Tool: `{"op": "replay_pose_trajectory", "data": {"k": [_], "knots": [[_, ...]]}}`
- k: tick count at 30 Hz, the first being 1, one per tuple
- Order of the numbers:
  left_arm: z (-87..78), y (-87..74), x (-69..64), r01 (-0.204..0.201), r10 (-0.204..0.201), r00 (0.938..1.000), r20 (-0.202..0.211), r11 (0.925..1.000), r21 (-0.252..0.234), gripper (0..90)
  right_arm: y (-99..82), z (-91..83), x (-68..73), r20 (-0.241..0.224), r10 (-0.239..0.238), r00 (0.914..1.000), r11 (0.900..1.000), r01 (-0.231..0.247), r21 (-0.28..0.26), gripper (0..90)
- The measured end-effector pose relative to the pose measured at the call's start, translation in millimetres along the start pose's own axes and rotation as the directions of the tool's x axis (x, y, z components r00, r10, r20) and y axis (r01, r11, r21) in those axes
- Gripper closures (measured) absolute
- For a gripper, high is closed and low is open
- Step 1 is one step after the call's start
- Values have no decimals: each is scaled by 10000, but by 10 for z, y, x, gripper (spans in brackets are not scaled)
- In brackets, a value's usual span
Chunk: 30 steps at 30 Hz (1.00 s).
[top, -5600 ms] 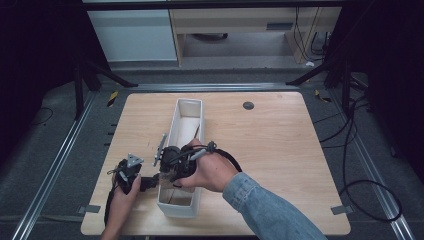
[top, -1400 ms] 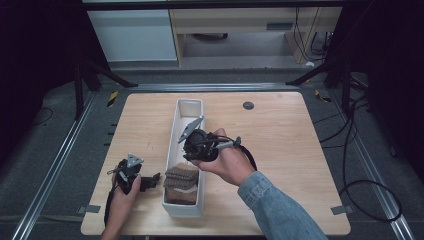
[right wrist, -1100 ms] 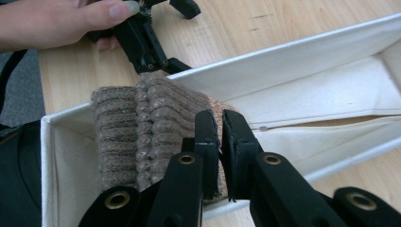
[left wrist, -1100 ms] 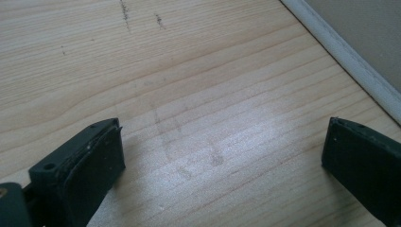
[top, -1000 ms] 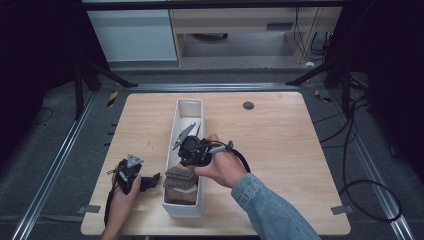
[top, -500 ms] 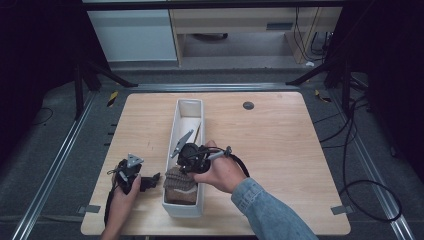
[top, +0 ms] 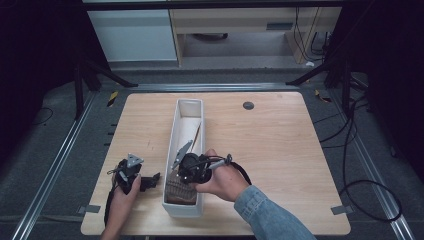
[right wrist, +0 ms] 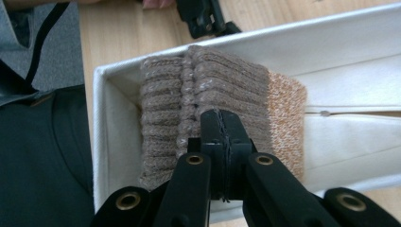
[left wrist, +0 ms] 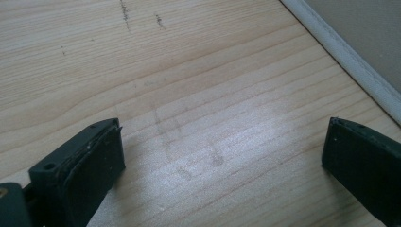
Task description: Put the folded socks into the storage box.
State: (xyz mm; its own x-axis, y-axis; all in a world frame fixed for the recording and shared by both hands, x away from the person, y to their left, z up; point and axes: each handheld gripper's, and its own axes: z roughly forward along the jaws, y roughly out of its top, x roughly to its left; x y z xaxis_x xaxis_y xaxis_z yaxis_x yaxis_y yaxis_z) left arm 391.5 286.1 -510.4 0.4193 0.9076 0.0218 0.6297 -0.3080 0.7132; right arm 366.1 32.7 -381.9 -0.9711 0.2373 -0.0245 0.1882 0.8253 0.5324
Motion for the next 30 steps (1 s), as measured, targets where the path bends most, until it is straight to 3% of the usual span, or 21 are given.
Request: {"op": "replay_pose_trajectory", "data": {"k": [9, 30], "knots": [[0, 0, 0, -1, 1, 10000, 1, 10000, 0, 0, -43, 65, 77, -236, -40, 9997, 9999, 42, 91, 900], [1, 0, 0, -1, 1, 10000, -1, 10000, -1, 0, -101, 257, 179, -208, -304, 9993, 9967, 319, 747, 900]]}}
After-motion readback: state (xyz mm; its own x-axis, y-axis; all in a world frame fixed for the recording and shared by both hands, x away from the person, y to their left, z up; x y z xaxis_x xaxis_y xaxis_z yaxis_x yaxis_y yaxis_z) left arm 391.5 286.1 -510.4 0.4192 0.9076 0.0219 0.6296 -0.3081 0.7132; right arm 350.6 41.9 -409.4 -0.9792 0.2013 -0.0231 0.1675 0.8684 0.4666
